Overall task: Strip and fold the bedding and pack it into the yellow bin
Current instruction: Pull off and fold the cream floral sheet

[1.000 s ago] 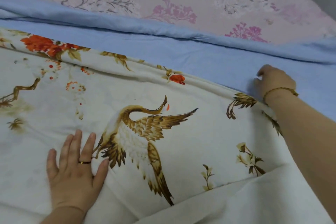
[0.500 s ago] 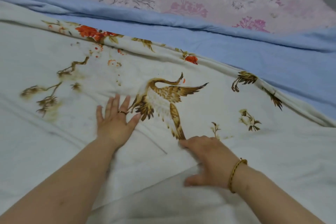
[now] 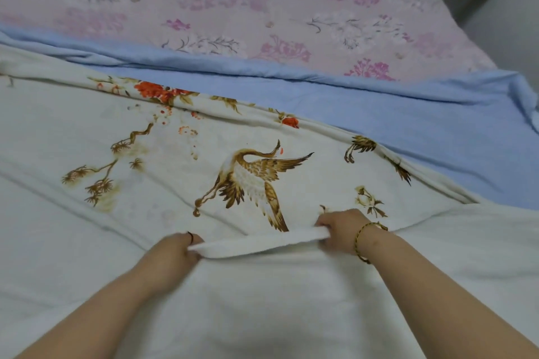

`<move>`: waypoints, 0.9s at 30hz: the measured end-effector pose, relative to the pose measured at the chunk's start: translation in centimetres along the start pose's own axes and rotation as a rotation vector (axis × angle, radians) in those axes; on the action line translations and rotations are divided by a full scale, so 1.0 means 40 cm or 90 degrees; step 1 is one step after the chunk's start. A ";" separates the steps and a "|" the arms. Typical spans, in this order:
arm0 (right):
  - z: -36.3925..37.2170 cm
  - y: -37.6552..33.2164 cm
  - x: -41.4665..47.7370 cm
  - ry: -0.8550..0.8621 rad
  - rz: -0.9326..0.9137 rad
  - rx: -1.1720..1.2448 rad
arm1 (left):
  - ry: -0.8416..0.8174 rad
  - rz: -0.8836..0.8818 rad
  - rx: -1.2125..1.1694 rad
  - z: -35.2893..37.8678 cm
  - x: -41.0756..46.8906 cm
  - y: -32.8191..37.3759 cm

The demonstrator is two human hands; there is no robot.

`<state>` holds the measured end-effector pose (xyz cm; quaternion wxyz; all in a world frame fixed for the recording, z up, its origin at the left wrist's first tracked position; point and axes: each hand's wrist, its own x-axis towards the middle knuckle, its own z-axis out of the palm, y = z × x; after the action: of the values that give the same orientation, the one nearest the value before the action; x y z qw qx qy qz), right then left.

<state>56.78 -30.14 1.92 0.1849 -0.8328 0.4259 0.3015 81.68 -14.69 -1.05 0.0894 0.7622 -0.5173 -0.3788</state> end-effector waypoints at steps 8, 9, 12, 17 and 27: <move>-0.030 0.210 0.094 0.086 0.236 0.058 | 0.125 -0.034 0.104 -0.198 0.243 0.103; -0.044 0.226 0.118 0.104 0.246 0.075 | 0.158 -0.035 0.136 -0.209 0.280 0.120; -0.089 0.252 0.194 0.175 0.251 0.103 | 0.256 -0.056 0.267 -0.232 0.362 0.162; -0.154 0.265 0.322 0.225 0.228 0.141 | 0.360 -0.119 0.333 -0.244 0.470 0.149; -0.085 0.348 0.329 0.354 0.154 0.150 | 0.233 0.147 0.261 0.122 0.496 0.348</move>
<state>52.52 -47.86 -4.92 0.1197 -0.7995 0.5878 0.0309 71.91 -36.68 -6.71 0.0679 0.7562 -0.6414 -0.1101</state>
